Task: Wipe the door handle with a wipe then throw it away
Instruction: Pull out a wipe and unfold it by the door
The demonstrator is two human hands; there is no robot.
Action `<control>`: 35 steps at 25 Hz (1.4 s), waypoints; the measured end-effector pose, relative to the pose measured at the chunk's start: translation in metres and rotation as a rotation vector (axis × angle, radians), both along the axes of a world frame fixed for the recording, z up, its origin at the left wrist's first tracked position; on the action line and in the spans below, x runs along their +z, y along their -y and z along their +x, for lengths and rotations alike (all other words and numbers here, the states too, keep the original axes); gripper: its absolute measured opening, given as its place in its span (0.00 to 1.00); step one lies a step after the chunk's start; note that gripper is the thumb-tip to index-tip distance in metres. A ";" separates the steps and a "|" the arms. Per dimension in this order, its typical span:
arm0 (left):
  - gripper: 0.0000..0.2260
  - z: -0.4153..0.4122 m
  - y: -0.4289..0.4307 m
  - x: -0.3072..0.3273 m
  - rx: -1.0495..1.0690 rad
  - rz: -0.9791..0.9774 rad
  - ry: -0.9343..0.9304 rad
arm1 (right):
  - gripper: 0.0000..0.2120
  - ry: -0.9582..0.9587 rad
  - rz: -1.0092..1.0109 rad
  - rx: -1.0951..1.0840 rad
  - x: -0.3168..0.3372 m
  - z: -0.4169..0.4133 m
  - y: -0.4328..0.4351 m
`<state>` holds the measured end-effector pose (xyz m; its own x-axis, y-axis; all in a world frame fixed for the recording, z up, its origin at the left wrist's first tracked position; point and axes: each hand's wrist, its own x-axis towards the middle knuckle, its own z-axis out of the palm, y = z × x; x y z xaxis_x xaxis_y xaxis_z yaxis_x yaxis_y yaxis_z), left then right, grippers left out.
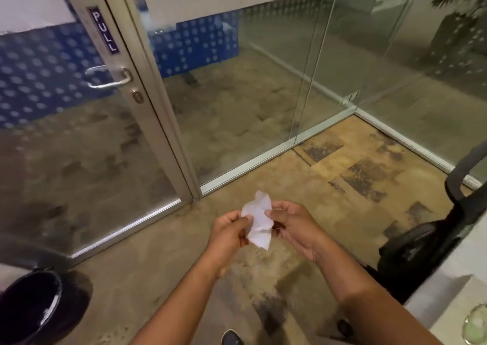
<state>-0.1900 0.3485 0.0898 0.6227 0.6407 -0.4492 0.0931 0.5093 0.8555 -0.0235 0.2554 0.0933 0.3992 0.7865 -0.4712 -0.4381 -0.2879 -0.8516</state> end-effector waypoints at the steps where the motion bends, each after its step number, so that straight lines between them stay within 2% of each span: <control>1: 0.07 -0.012 -0.013 0.003 0.029 0.005 0.007 | 0.12 0.002 -0.001 0.017 0.001 -0.011 -0.019; 4: 0.17 -0.047 -0.048 0.009 0.154 0.059 0.063 | 0.13 0.015 -0.013 0.028 0.007 -0.041 -0.074; 7: 0.20 -0.071 -0.078 0.013 0.207 0.192 0.097 | 0.11 0.020 -0.017 0.025 0.010 -0.062 -0.124; 11: 0.11 -0.083 -0.119 0.010 0.224 0.496 -0.091 | 0.10 0.068 -0.027 0.099 0.011 -0.080 -0.185; 14: 0.06 -0.086 -0.154 0.008 0.319 0.540 -0.177 | 0.11 0.056 -0.032 0.147 0.011 -0.084 -0.227; 17: 0.08 -0.086 -0.197 0.009 0.446 0.589 -0.244 | 0.12 0.081 -0.081 0.183 0.012 -0.077 -0.268; 19: 0.12 -0.083 -0.227 0.017 0.478 0.595 -0.241 | 0.13 0.161 -0.127 0.223 0.014 -0.067 -0.295; 23: 0.07 -0.073 -0.288 0.036 0.447 0.494 -0.197 | 0.16 0.451 -0.079 0.324 0.032 -0.041 -0.356; 25: 0.06 -0.062 -0.319 0.043 0.374 0.467 -0.184 | 0.17 0.413 0.074 0.409 0.046 -0.026 -0.390; 28: 0.06 -0.047 -0.358 0.052 0.319 0.440 -0.149 | 0.19 0.275 0.221 0.699 0.061 -0.011 -0.432; 31: 0.06 -0.035 -0.386 0.060 0.388 0.445 -0.138 | 0.11 0.448 0.241 0.907 0.061 -0.003 -0.465; 33: 0.07 -0.034 -0.398 0.059 0.449 0.414 -0.131 | 0.08 0.495 0.213 0.916 0.057 -0.001 -0.481; 35: 0.06 -0.035 -0.408 0.055 0.517 0.370 -0.110 | 0.06 0.420 0.183 0.864 0.053 -0.003 -0.494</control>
